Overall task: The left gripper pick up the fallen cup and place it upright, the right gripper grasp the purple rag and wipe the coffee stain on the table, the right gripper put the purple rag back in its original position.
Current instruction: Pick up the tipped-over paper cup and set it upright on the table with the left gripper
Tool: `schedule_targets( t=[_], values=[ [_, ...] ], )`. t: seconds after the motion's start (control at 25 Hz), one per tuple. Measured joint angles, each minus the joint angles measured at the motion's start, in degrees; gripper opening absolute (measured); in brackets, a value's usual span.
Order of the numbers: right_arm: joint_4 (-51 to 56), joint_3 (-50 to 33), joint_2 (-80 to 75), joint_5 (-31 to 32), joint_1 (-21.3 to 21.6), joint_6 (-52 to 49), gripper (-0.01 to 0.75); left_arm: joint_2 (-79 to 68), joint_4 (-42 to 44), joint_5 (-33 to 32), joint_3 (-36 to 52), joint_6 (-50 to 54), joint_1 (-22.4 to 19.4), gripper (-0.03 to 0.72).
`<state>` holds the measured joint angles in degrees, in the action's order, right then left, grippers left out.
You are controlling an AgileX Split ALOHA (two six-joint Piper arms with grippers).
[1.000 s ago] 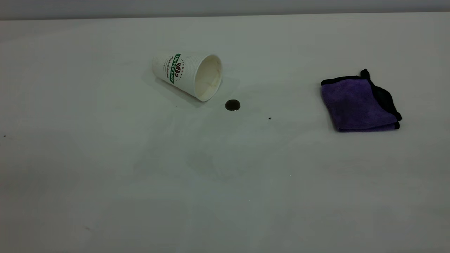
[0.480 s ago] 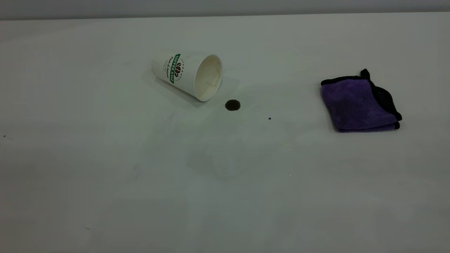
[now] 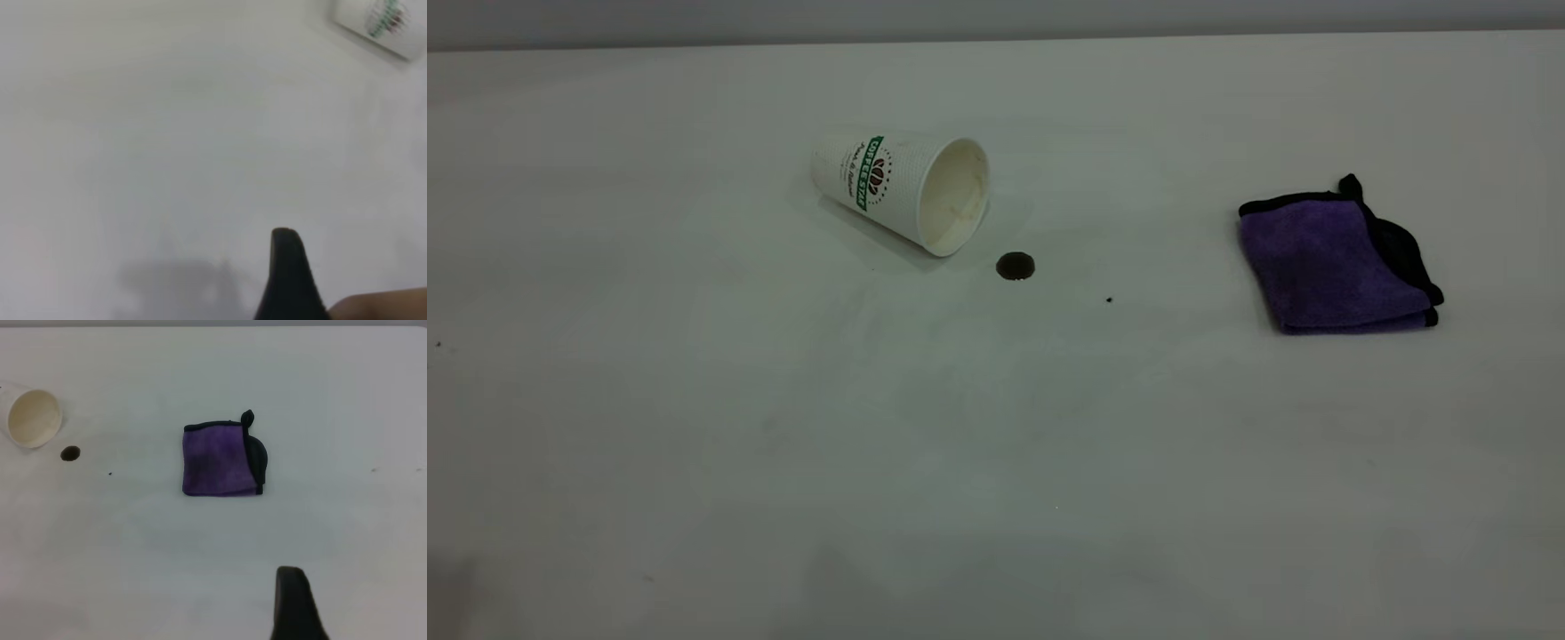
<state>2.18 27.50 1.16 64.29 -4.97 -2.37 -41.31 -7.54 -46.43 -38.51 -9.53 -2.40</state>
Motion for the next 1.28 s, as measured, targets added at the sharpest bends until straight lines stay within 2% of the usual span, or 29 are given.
schedule_targets(
  t=[0.16,0.28,0.48,0.6,0.76,1.04,1.12,1.28],
  values=[
    [0.0,0.0,0.0,0.0,0.0,0.0,0.520,-12.2,-7.1,7.6,-0.1,-7.9,0.3,0.554],
    [0.0,0.0,0.0,0.0,0.0,0.0,0.520,-19.6,-9.6,12.5,-0.2,-10.9,3.5,0.554],
    [0.0,0.0,0.0,0.0,0.0,0.0,0.520,-30.7,-10.4,21.6,-0.8,-11.4,15.1,0.554],
    [0.0,0.0,0.0,0.0,0.0,0.0,0.520,-38.6,-10.7,24.1,-3.1,-10.2,21.0,0.554],
    [0.0,0.0,0.0,0.0,0.0,0.0,0.520,-48.5,-10.7,24.6,-8.4,-8.3,26.9,0.554],
    [0.0,0.0,0.0,0.0,0.0,0.0,0.520,-64.2,-8.2,24.0,-24.1,-3.4,33.0,0.552],
    [0.0,0.0,0.0,0.0,0.0,0.0,0.520,-69.3,-3.8,21.2,-29.9,0.1,34.3,0.543],
    [0.0,0.0,0.0,0.0,0.0,0.0,0.520,-78.2,10.3,11.9,-42.1,11.2,36.9,0.537]
  ],
)
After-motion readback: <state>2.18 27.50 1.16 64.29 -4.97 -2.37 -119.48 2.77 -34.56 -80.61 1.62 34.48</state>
